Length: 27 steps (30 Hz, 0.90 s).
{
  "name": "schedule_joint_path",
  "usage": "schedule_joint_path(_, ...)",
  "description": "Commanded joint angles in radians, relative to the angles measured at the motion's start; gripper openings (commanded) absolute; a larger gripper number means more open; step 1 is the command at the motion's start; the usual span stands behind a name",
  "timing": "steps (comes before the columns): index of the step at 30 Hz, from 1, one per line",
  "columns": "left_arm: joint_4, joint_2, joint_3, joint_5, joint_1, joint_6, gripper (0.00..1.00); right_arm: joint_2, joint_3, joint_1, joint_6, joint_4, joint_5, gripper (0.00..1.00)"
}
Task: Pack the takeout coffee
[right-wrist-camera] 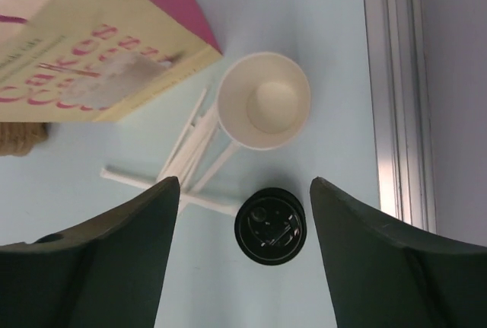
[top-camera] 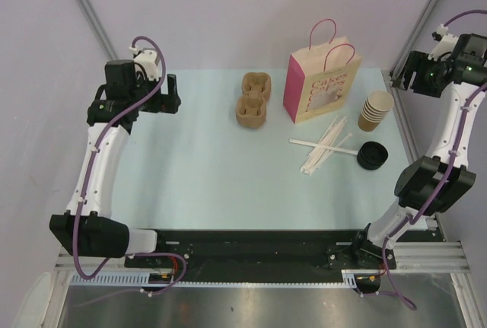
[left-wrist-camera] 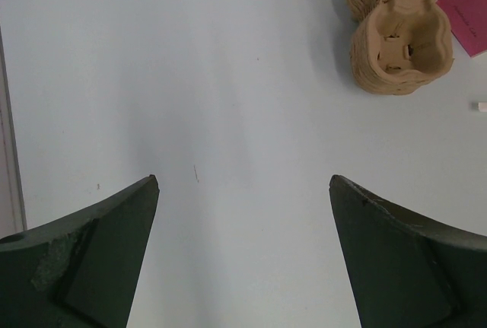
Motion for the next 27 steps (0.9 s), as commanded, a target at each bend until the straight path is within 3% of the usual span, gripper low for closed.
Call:
schedule_joint_path(1,0.047,0.002,0.0,0.026,-0.011,-0.016,0.99,0.105,0.077,-0.001,-0.014,-0.104,0.078,0.67)
schedule_joint_path(7,0.07,-0.007,-0.046,0.028,-0.011,-0.023,1.0,0.225,0.151,0.01,-0.023,-0.133,0.122,0.46)
schedule_joint_path(27,0.083,0.002,-0.069,0.041,-0.011,-0.024,1.0,0.405,0.24,0.04,-0.016,-0.102,0.188,0.35)
